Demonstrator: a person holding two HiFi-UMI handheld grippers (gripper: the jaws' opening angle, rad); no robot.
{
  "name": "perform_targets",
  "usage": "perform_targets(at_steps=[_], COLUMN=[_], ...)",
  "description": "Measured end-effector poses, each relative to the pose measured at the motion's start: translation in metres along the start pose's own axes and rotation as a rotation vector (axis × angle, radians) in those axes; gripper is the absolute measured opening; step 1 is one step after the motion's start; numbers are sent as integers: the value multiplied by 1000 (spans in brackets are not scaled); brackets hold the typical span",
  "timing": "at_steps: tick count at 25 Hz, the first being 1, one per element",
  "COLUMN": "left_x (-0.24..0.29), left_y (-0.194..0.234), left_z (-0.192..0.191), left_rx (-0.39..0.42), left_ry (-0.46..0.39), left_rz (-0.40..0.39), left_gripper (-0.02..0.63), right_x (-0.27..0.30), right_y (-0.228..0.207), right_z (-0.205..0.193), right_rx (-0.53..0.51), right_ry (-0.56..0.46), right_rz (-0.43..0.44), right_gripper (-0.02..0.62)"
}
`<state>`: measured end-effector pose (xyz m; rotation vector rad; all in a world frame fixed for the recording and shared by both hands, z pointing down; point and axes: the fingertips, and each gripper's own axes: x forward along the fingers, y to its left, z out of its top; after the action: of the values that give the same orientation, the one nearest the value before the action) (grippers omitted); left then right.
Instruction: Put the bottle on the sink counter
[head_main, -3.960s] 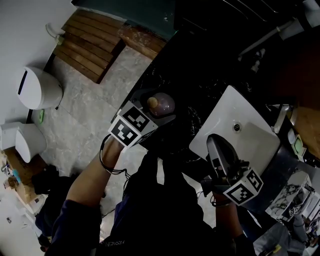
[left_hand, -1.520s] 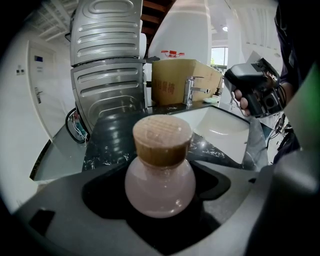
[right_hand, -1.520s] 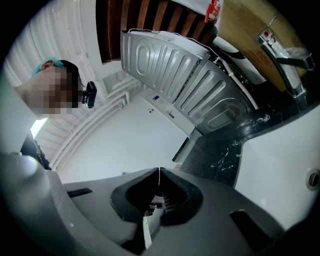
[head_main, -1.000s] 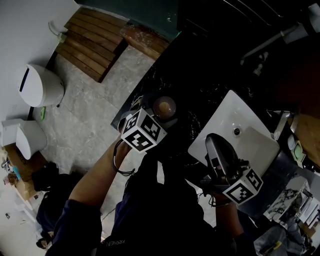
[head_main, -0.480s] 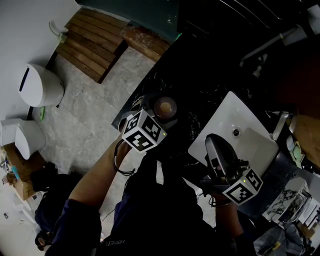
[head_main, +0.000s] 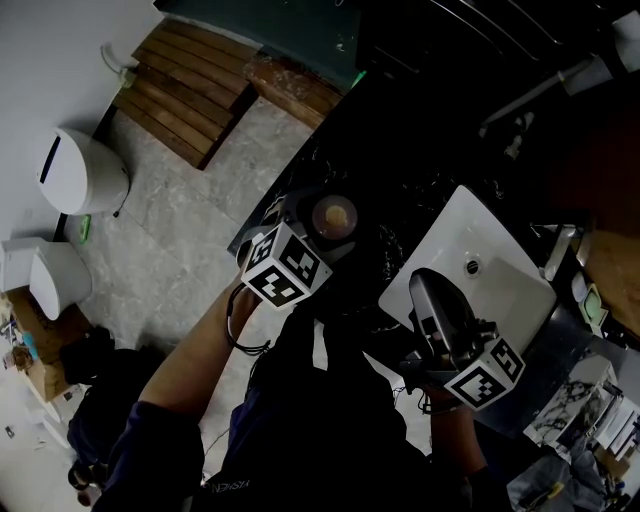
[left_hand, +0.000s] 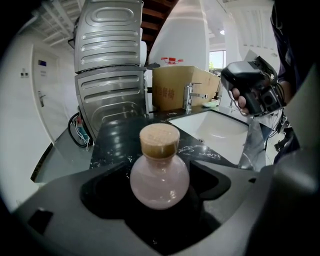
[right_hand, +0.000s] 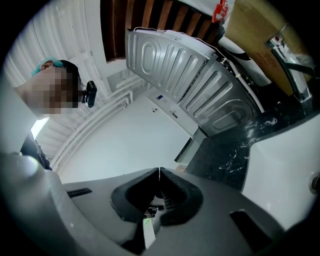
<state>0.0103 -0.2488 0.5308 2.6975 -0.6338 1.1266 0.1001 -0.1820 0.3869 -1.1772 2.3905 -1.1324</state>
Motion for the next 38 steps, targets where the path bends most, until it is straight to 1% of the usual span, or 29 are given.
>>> perform_targets(at_steps=[5,11,17,23,28,34,37,38], left_x=[-10,-30,-54,-74,-91,-119,-135,-140], left_y=[-2,-2,0,-6,-10,-8,-7,-7], left_z=[4,15,30,44,57,71,79,81], left_rx=[-9,-19,-62,-40,-32,-53,-57,-60], left_ry=[-19,-64,-131,-172,-227,-314,-353,-364], left_rz=[8,27,44,60,72,121,149,154], left_gripper=[391,391,391,388,326,205,128,111], right_x=[0,3,5,7,8,7,7,6], right_y=[4,13,24,34,45,60,68,70], right_z=[4,8,15,19,26,35,39,40], right_rx=[-10,-27,-49,-69,-90,-126,-140,-144], right_ry=[-8,-15,-23,-30,-44,-66,-75,-79], right_rz=[5,12,19,21,27,32,35,36], right_gripper=[26,28,26,26,26,26,26,26])
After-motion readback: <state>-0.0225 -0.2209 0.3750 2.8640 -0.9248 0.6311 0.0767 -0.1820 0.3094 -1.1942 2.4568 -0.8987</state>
